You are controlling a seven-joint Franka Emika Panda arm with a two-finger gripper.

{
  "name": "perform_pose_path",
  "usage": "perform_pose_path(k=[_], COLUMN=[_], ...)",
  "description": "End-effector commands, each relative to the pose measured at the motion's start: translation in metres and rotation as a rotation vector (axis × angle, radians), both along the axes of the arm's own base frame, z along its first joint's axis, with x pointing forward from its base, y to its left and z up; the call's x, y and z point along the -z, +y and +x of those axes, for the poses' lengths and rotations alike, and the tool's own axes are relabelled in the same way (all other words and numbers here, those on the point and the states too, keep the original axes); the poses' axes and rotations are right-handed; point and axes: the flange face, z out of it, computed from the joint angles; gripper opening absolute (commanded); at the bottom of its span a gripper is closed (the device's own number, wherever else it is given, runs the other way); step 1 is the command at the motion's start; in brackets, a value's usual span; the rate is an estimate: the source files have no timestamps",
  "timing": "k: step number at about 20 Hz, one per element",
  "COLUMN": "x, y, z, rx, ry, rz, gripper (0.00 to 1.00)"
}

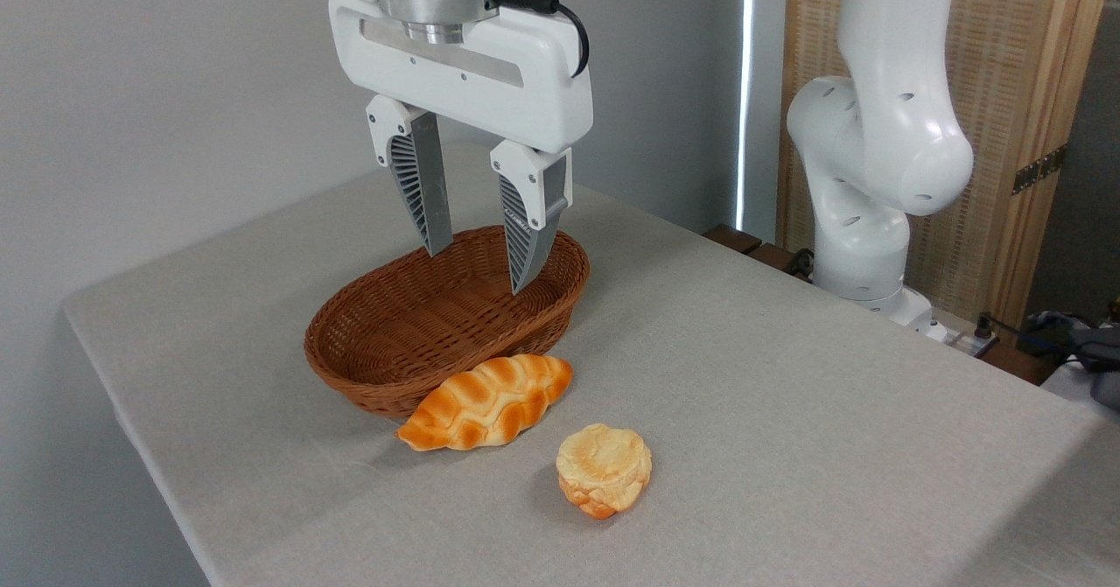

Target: Put bread into the basket

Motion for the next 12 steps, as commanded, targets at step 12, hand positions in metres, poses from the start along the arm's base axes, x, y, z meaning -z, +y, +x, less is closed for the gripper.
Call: perform_pose_path(k=[12], x=[0.018], y=[0.008], z=[-0.002], rx=[0.138], ry=[0.047], rz=[0.057], gripper=[1.00])
